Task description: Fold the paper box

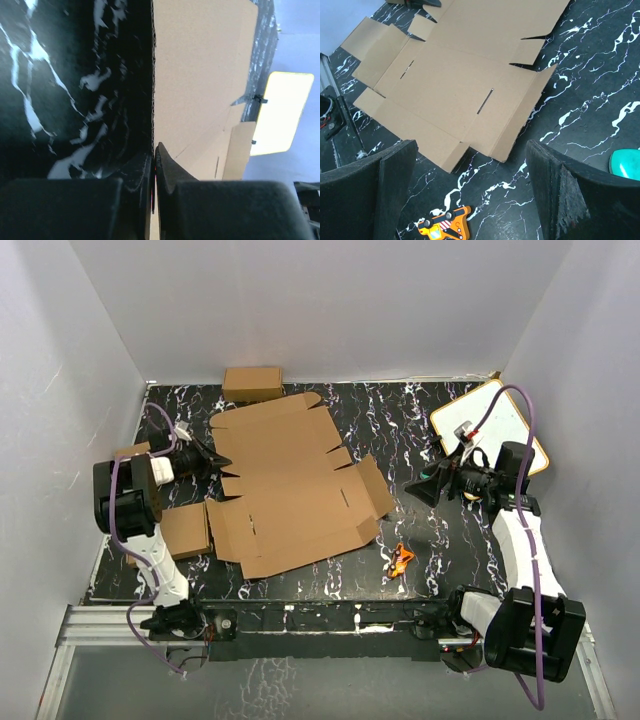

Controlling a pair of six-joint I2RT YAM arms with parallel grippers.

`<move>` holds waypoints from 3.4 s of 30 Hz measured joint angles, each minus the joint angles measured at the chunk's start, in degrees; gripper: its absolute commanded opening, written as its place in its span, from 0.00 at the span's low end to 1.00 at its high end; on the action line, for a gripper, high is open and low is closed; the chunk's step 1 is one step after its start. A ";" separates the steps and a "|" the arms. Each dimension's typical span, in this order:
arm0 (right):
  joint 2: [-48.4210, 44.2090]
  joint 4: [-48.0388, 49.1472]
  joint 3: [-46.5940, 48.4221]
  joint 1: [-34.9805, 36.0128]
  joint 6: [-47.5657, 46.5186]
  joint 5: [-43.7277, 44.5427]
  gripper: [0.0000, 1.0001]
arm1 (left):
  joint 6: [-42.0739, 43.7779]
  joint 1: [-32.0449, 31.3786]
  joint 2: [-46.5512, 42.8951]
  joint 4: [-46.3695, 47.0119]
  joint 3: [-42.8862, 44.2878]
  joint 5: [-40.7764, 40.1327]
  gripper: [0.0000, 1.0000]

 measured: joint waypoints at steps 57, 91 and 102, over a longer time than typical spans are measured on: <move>36.61 -0.98 15.04 13.79 -0.98 8.72 0.08 | -21.75 -0.37 -38.14 48.46 -28.33 13.07 0.12; 16.44 3.54 6.62 7.85 -11.56 3.61 0.08 | -19.98 -0.39 -28.00 28.87 -11.02 16.50 0.64; 15.74 3.39 6.05 7.58 -12.59 3.69 0.08 | 1.55 -0.46 -26.47 -11.82 -1.14 -0.83 0.75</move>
